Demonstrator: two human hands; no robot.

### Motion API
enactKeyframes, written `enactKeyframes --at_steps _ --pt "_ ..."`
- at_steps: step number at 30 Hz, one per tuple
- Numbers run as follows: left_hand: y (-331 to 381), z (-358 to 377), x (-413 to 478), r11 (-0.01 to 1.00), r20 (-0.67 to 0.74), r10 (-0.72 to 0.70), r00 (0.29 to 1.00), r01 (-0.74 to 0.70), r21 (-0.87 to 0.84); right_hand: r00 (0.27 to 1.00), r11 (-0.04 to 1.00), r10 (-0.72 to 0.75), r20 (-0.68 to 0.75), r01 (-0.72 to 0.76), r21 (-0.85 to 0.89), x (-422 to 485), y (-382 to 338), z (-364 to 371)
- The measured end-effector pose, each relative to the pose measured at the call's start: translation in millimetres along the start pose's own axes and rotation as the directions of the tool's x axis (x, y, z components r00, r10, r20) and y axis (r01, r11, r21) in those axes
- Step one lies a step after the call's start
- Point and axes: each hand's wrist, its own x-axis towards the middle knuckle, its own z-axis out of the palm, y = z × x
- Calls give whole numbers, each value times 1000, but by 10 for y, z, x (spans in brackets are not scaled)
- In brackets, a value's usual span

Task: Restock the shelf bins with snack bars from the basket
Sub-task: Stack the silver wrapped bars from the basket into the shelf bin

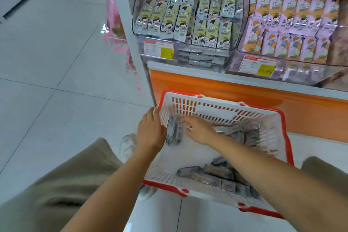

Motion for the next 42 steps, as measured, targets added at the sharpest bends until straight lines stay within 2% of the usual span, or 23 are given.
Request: enactKeyframes --at_steps 2,5,10,14,16,21,24,28,30,35,37,39,41,42 --pt "-65 126 -15 999 43 -28 999 28 -20 983 996 81 167 -74 -47 95 136 231" --pt "-177 278 -6 999 45 -6 999 8 -39 937 984 176 301 -160 -77 254 293 519" --pt "-258 398 12 993 -3 26 1000 -26 -111 907 973 230 352 -221 -65 591 434 872" --pt "-257 442 13 990 -31 18 999 -22 -138 841 946 309 444 -318 -56 803 511 1138" --pt "-260 438 8 988 -29 20 999 -24 -150 834 943 312 456 -332 -37 838 537 1254" --pt "-268 458 11 991 -38 31 999 -36 -132 838 929 348 419 -367 -38 871 645 1381" --pt "-260 461 7 993 -41 44 998 -48 -105 869 905 408 279 -425 -2 780 736 1322" --pt "-276 498 7 997 -60 47 997 -51 -59 881 856 460 112 -474 208 557 903 1163" --pt "-282 519 9 999 -61 41 997 -43 -24 883 831 463 76 -463 310 436 944 1057" --pt "-247 471 2 1000 -7 8 1000 -8 21 937 779 328 122 -342 525 134 813 645" --pt "-181 375 -24 999 0 12 1000 -12 49 959 759 267 92 -268 593 8 683 447" --pt "-68 229 -56 998 -55 48 997 -46 43 974 734 226 16 -182 654 -119 524 260" --pt "91 60 -84 997 -94 44 995 -50 -63 982 724 174 -68 -81 684 -233 345 93" --pt "188 -40 -95 978 -55 -5 998 -6 -206 984 721 148 -103 -36 692 -288 250 12"
